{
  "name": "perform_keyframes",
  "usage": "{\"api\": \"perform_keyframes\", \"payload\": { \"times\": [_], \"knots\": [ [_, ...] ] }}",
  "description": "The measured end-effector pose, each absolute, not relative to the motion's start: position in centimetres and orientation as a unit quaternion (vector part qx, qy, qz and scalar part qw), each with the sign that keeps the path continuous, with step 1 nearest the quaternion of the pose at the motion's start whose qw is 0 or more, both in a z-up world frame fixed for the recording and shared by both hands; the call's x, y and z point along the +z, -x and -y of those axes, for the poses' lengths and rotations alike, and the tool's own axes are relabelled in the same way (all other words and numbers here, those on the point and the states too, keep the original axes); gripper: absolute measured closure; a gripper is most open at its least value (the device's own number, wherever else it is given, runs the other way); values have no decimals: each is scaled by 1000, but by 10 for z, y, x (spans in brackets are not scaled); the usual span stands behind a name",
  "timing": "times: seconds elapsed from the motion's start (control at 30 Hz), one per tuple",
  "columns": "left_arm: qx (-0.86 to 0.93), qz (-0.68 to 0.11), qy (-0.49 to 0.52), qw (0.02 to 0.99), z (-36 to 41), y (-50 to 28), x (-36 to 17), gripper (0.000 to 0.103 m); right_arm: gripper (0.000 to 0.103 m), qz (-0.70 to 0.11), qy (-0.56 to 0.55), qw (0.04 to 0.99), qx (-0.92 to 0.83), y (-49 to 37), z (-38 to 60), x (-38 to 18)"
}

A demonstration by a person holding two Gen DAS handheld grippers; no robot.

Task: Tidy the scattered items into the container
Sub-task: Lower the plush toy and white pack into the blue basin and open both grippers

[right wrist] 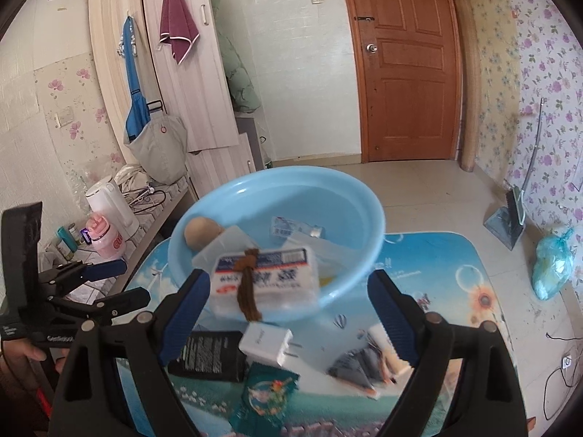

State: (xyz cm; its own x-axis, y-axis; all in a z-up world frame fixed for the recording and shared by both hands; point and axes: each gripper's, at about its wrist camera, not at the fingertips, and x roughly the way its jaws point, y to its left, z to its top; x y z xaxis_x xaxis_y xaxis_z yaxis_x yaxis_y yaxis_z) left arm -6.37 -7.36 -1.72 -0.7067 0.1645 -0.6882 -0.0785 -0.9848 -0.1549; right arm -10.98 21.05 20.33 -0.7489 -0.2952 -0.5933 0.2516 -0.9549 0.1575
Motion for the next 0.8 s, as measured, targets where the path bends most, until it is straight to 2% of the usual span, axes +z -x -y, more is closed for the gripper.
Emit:
{"api": "perform_keyframes", "payload": {
  "times": [0.3,0.8],
  "knots": [
    [920,68,380,64,84,58,-28,20,13,43,-344,121,-930,111,-228,188],
    [913,74,395,64,92,62,-41,15,13,4,-351,118,-929,153,-194,173]
  ]
}}
